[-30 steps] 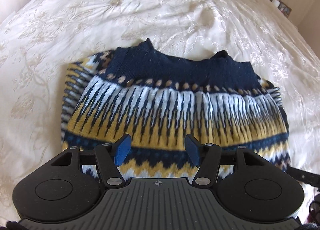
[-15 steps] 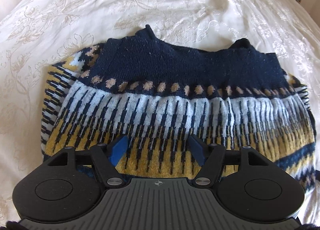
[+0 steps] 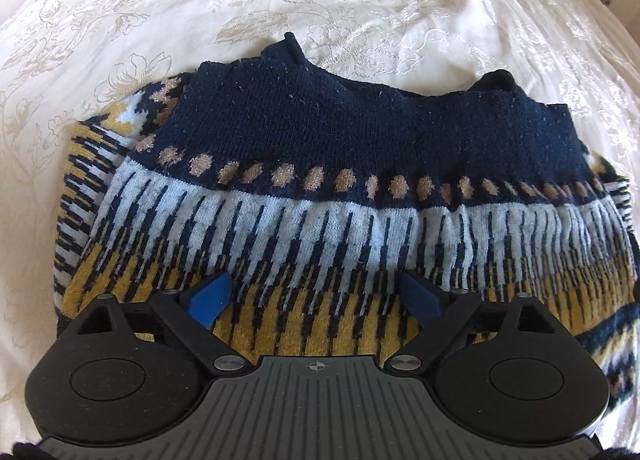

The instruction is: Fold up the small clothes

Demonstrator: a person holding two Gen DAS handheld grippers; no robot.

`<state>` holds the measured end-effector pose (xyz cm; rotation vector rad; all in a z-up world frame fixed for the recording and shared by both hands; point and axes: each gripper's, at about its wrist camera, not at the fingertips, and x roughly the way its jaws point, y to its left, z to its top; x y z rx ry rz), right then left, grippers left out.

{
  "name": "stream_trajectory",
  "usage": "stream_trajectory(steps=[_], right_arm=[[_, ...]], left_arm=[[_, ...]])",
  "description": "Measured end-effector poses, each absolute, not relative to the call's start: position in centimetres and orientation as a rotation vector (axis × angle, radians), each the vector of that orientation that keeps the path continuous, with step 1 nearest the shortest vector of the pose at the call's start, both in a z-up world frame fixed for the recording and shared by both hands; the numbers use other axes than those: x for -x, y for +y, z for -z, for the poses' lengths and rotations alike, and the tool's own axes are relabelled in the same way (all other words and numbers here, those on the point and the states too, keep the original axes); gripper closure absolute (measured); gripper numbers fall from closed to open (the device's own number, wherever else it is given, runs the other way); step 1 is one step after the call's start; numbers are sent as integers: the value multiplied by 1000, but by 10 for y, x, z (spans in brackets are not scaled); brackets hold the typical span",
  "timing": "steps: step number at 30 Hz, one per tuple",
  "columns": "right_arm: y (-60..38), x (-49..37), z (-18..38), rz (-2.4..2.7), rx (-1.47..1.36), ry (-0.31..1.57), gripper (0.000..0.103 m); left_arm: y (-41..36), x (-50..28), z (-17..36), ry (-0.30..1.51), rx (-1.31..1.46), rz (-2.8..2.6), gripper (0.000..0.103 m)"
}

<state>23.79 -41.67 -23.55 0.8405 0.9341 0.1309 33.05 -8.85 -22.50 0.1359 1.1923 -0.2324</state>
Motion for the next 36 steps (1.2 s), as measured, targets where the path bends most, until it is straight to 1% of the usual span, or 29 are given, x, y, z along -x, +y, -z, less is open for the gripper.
stream_trajectory(steps=[3, 5, 8, 10, 12, 13, 14, 17, 21, 22, 25, 26, 28, 30, 31, 33, 35, 36], right_arm=[[-414, -252, 237, -160, -833, 934, 0], [-414, -260, 239, -180, -841, 927, 0], [-413, -268, 241, -189, -856, 927, 0], [-412, -270, 242, -187, -862, 925, 0], [-411, -270, 242, -186, -859, 924, 0], [-411, -270, 242, -186, -855, 923, 0], [-410, -272, 242, -188, -848, 924, 0], [-408, -273, 241, -193, -830, 926, 0], [-409, -274, 241, -189, -844, 928, 0], [-409, -274, 241, -189, -851, 929, 0], [-414, -273, 242, -195, -869, 933, 0], [-415, -274, 242, -198, -874, 936, 0], [-417, -274, 242, -203, -880, 941, 0], [-418, -274, 242, -208, -892, 944, 0], [-419, -274, 242, -210, -896, 946, 1], [-420, -274, 240, -199, -899, 951, 11], [-421, -271, 238, -182, -889, 959, 36], [-421, -270, 238, -169, -884, 967, 41]], left_arm=[[-91, -330, 226, 1197, -131, 224, 7], [-91, -331, 227, 1204, -113, 231, 1], [-92, -335, 229, 1210, -106, 217, 0], [-97, -342, 227, 1232, -114, 218, 1], [-100, -349, 219, 1227, -110, 219, 7], [-99, -350, 212, 1209, -106, 221, 15], [-101, -352, 206, 1191, -105, 229, 17], [-111, -367, 197, 1159, -120, 237, 17], [-120, -391, 216, 1197, -131, 189, 17], [-120, -394, 224, 1205, -130, 177, 16], [-126, -402, 236, 1200, -156, 167, 8], [-128, -402, 237, 1195, -171, 166, 7], [-130, -402, 236, 1190, -167, 165, 8], [-127, -397, 229, 1181, -152, 179, 14], [-123, -390, 222, 1172, -145, 190, 18], [-115, -379, 210, 1161, -137, 208, 19], [-100, -361, 198, 1133, -123, 209, 19], [-93, -353, 192, 1127, -117, 209, 19]])
